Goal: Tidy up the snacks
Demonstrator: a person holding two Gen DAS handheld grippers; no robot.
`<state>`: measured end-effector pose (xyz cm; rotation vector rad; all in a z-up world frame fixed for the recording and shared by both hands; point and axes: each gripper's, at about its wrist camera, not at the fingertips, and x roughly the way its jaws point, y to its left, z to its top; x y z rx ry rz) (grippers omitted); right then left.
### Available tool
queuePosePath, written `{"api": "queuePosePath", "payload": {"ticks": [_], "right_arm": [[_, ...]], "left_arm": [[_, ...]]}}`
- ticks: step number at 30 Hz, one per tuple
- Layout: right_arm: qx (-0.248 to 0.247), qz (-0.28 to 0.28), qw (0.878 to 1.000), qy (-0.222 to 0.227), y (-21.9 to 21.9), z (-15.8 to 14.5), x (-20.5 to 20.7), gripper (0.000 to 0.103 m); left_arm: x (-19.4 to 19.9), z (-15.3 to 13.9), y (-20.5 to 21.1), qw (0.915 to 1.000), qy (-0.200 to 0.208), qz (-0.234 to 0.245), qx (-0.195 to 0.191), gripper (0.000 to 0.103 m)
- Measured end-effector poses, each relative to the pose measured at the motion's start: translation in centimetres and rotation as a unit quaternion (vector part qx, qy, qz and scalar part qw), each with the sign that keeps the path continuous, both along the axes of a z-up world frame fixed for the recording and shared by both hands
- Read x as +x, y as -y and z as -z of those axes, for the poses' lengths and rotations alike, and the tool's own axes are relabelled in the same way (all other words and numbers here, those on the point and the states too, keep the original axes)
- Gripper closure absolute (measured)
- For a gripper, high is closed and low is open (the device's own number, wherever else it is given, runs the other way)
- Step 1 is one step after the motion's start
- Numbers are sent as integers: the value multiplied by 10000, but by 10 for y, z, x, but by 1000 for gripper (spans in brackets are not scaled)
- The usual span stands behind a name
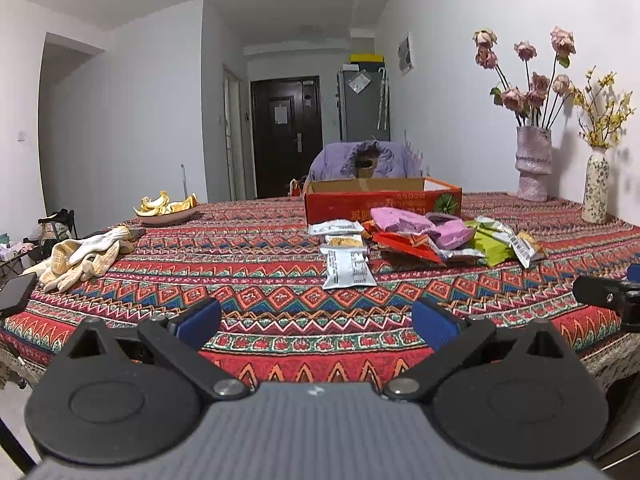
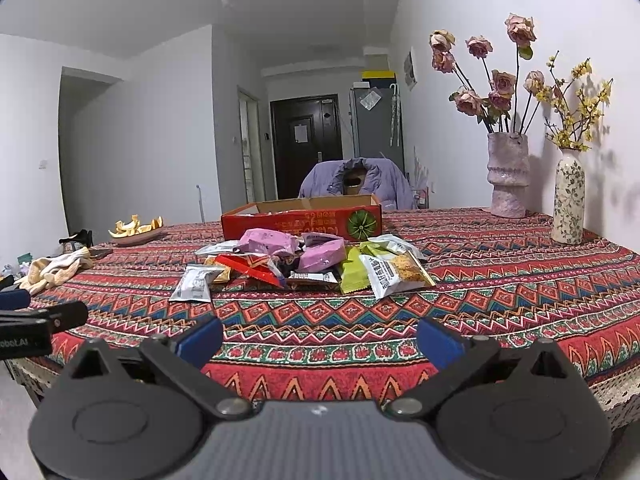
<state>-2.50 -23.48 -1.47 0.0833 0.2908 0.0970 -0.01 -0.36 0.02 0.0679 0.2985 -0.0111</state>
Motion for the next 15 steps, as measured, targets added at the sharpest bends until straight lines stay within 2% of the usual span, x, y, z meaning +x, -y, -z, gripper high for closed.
{"api": "queuePosePath", "payload": {"ticks": [5,15], "right_arm": [[-2,5,10000,-12,0,0,0,0],[-19,-3,10000,-6,0,0,0,0]], "left_arm": [[3,0,-3,9999,-101,35,-118,0],[-2,1,2,9999,6,170,19,0]]}}
